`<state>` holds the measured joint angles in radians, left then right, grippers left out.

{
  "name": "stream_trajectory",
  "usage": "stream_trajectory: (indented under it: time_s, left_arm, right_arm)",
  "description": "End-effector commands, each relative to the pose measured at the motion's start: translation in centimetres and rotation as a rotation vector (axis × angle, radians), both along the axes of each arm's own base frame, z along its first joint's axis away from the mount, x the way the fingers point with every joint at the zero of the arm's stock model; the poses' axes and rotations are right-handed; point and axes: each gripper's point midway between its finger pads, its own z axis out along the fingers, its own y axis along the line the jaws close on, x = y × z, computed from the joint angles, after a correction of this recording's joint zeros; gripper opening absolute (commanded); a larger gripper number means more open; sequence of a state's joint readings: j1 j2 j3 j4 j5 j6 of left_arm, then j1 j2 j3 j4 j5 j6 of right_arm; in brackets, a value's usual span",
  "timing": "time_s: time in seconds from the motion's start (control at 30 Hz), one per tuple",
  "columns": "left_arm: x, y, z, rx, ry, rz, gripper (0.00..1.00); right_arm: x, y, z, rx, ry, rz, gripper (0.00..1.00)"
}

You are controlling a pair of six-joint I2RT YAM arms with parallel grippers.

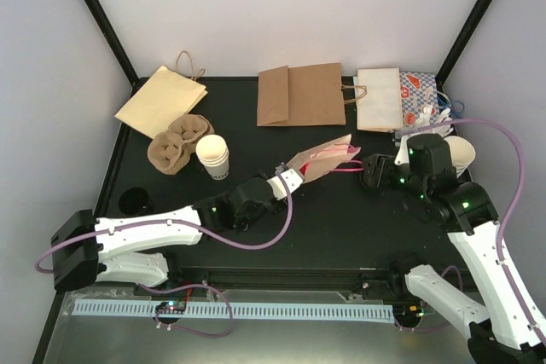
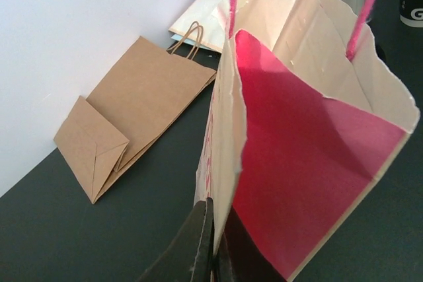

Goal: Pack the takeout coffee

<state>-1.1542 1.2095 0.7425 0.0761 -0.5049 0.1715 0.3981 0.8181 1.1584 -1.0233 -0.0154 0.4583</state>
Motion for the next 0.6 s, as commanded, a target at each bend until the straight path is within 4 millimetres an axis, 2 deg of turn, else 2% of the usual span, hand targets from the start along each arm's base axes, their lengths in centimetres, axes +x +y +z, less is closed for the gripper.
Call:
stream_trajectory:
  time_s: [0.0,0.17,0.43,0.57]
  left_arm:
    - [-0.5,0.3,0.4,-0.035,0.015,-0.006,0.01]
    - [-0.7,0.6,0.2,-0.041,0.022,-0.005,0.02]
    - [-1.0,0.7,0.2,-0.057,0.032,-0.018,0.02]
    - [-1.0,0.7,0.2,-0.056,0.031,-0.018,0.02]
  right_arm:
    - [-0.9,1.2,-0.6,0.114,0.038,0.005,0.71]
    - [-1.3,1.4,-0.3,0.202,0.076,-0.043,0.74]
    - [-1.6,-1.9,-1.8,0.185,0.130,-0.279,0.73]
    - [-1.9,-2.3,-2.9,0.154,0.165,-0.296,0.72]
